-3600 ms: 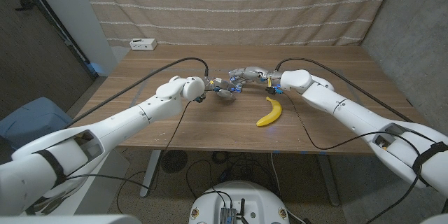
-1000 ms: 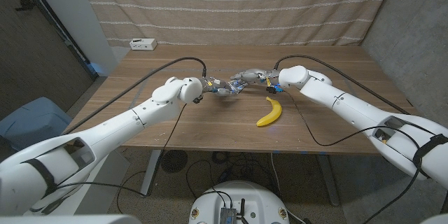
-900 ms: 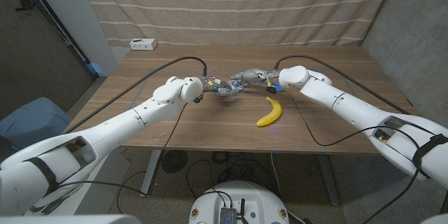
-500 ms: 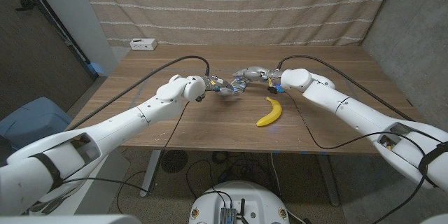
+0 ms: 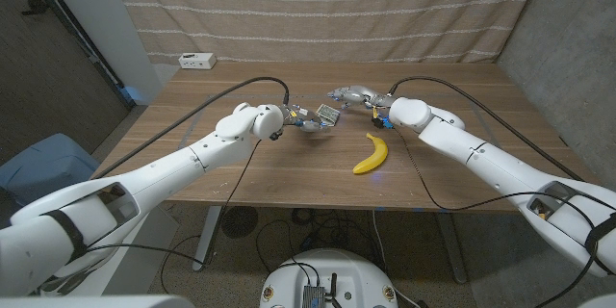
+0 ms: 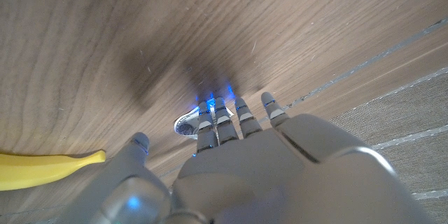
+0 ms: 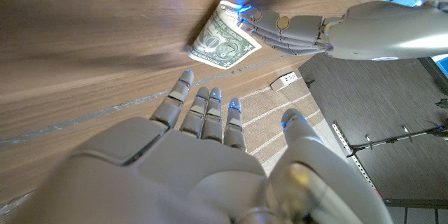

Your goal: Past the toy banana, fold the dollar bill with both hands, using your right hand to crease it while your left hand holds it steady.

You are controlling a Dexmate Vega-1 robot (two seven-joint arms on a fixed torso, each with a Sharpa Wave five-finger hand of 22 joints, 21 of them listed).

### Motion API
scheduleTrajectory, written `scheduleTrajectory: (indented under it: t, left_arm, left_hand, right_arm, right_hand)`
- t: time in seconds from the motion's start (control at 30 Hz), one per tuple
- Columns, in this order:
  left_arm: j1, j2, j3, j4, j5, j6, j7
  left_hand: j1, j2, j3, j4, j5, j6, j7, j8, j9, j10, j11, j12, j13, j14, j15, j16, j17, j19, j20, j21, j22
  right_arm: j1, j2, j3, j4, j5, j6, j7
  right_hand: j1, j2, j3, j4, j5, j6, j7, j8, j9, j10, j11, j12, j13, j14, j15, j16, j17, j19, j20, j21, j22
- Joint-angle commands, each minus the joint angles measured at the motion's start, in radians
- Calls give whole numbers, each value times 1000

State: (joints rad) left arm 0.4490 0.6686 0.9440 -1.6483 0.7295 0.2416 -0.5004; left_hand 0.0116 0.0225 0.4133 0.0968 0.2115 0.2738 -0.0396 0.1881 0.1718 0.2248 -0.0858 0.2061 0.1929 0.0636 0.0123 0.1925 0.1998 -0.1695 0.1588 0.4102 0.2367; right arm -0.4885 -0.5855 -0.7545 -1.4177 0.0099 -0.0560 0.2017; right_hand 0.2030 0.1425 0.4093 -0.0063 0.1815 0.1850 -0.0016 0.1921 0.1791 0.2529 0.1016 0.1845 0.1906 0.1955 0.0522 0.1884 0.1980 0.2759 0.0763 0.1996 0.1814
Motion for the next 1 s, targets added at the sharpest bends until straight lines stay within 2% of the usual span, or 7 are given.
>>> scheduleTrajectory:
  t: [0.03, 0.2, 0.5, 0.73, 0.87, 1.0]
  left_arm:
    - [4, 6, -1, -9, -6, -2, -2]
    - [6, 7, -3, -9, -7, 0, -2]
    - [9, 9, -6, -12, -8, 4, 2]
    - [10, 10, -9, -15, -11, 3, 6]
    - [10, 9, -9, -17, -10, 4, 8]
    - [9, 8, -8, -18, -9, 5, 6]
  left_hand:
    - [2, -6, -6, 0, 5, 30, 6, 5, 5, 10, -1, 7, 2, 0, -1, 6, 0, -27, -9, 6, 4]
    - [3, -8, -9, 1, 7, 33, 7, 6, 5, 12, -4, 8, 1, 1, -1, 6, 0, -28, -9, 6, 4]
    - [5, -11, -13, 2, 9, 30, 5, 4, 5, 10, -2, 6, 1, 0, -1, 6, -1, -30, -10, 6, 3]
    - [5, -12, -15, 3, 10, 27, 5, 2, 5, 7, -4, 5, 1, 0, -1, 7, -2, -32, -9, 6, 3]
    - [6, -12, -16, 4, 11, 23, 2, 1, 5, 4, -2, 4, 1, -1, -1, 6, -2, -32, -10, 6, 3]
    - [6, -13, -17, 5, 11, 22, 2, 0, 5, 2, -2, 3, 1, -1, -1, 6, -2, -32, -9, 6, 3]
  right_arm:
    - [83, 64, -51, 149, -3, 43, 65]
    - [126, 99, -73, 225, -11, 75, 87]
    - [156, 121, -88, 275, -5, 115, 122]
    - [134, 104, -76, 243, 19, 136, 137]
    - [128, 95, -72, 231, 39, 127, 168]
    - [118, 83, -69, 208, 44, 124, 173]
  right_hand:
    - [-5, 2, 4, 7, -1, -13, 1, -4, 2, -11, -2, -1, 3, -14, -3, -2, 3, -14, -4, -5, 0]
    - [-6, 2, 4, 9, -1, -17, 1, -6, 2, -12, -2, 0, 3, -17, -4, -1, 3, -19, -5, -6, 0]
    - [-7, 3, 7, 11, 0, -22, 2, -7, 3, -11, -6, 4, 3, -15, -14, 3, 3, -16, -18, -2, 0]
    - [-3, 4, 14, 10, 1, -25, 3, -6, 3, 4, -10, 12, 3, 10, -25, 13, 0, 14, -20, 10, -1]
    - [-1, 5, 20, 13, 2, -27, 9, -5, 3, 4, -6, 12, 3, 36, -12, 21, -2, 78, -25, 33, 0]
    - [-1, 6, 23, 14, 2, -32, 11, -6, 3, 2, -8, 11, 3, 42, -11, 21, -2, 90, -27, 35, 0]
